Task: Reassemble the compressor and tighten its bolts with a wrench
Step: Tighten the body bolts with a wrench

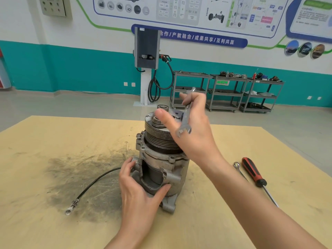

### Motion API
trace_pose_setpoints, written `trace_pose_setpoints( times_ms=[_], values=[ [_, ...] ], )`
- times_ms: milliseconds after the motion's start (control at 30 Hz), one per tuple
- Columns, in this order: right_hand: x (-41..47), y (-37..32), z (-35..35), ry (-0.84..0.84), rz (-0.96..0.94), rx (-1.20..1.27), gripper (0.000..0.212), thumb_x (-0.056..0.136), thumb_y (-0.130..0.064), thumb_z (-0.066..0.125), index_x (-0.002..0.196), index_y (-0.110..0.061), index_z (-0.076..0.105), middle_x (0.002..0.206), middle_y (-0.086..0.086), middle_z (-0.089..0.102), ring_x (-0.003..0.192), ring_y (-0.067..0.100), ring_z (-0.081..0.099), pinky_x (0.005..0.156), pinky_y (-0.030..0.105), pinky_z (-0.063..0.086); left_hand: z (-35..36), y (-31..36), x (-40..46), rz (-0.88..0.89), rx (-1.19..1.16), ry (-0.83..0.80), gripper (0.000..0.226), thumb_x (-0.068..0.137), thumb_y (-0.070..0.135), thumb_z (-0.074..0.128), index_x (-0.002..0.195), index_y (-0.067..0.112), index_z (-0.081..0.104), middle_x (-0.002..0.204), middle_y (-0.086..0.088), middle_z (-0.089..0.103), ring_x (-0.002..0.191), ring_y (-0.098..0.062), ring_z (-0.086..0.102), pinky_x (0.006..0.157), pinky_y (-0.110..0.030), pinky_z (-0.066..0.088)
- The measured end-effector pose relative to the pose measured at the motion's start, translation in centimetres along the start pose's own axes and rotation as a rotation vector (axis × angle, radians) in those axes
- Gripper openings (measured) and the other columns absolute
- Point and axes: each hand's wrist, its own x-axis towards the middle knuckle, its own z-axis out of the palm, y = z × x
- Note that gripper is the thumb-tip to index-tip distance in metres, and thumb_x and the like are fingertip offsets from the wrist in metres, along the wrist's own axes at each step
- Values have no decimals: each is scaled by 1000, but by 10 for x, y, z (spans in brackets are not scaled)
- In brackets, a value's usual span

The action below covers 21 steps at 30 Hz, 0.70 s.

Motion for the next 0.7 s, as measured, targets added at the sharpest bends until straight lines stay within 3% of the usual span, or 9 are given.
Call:
trace_pose_setpoints(
  times_ms=[67, 167, 233, 333, 433, 500, 600, 700],
  values=[
    [2, 5, 8, 49, 17, -4, 52, 81, -59, 58, 107, -21, 34, 117, -5, 50, 107, 8, 49, 85, 16, 35, -1, 1, -1, 12, -13, -1, 110, 59, 27, 92, 130, 48, 10, 131, 32, 19, 129, 9, 25, 110, -27, 27],
    [6, 15, 13, 124, -8, 149, 21, 99, -27, 53, 103, -16, 37, 115, -3, 54, 100, -9, 53, 80, 8, 40, -2, 0, -2, 48, -23, 1, 110, 59, 27, 92, 128, 51, 10, 133, 33, 18, 130, 15, 22, 111, -28, 27],
    [8, 21, 14, 141, -41, 159, 11, 102, -20, 47, 103, -13, 38, 112, -9, 56, 96, -16, 53, 79, 3, 40, -1, 0, -3, 66, -24, 8, 108, 58, 28, 92, 124, 54, 12, 137, 31, 17, 131, 21, 15, 110, -25, 24],
    [11, 29, 13, 138, -81, 153, 7, 102, -15, 46, 102, -13, 39, 110, -5, 57, 97, -14, 54, 82, 4, 39, 1, 1, -8, 95, -1, 11, 105, 55, 29, 92, 123, 53, 16, 143, 24, 15, 137, 11, 15, 111, -25, 21],
    [16, 37, 8, 81, -96, 207, 6, 101, -15, 45, 100, -17, 39, 114, 3, 60, 107, -1, 58, 89, 13, 43, 5, 4, -17, 161, 59, 33, 103, 51, 29, 92, 130, 36, 26, 148, 5, 21, 139, -12, 23, 108, -36, 26],
    [21, 42, 4, 27, -98, 252, 5, 98, -20, 44, 99, -19, 40, 117, 6, 62, 113, 9, 60, 97, 23, 45, 7, 5, -22, 214, 100, 41, 107, 46, 29, 95, 131, 24, 29, 146, -5, 25, 134, -15, 25, 107, -37, 28],
    [30, 49, 0, -40, -103, 330, 5, 95, -20, 44, 97, -19, 40, 118, 12, 64, 116, 19, 61, 107, 41, 44, 8, 5, -25, 264, 105, 55, 112, 40, 25, 97, 131, 12, 32, 140, -20, 32, 128, -21, 32, 110, -16, 23],
    [34, 54, -1, -79, -107, 377, 11, 99, -28, 42, 101, -16, 42, 121, 10, 66, 117, 19, 62, 107, 45, 44, 10, 5, -20, 246, 97, 98, 116, 35, 16, 99, 129, 2, 33, 132, -25, 37, 125, -32, 38, 111, -9, 18]
  ],
)
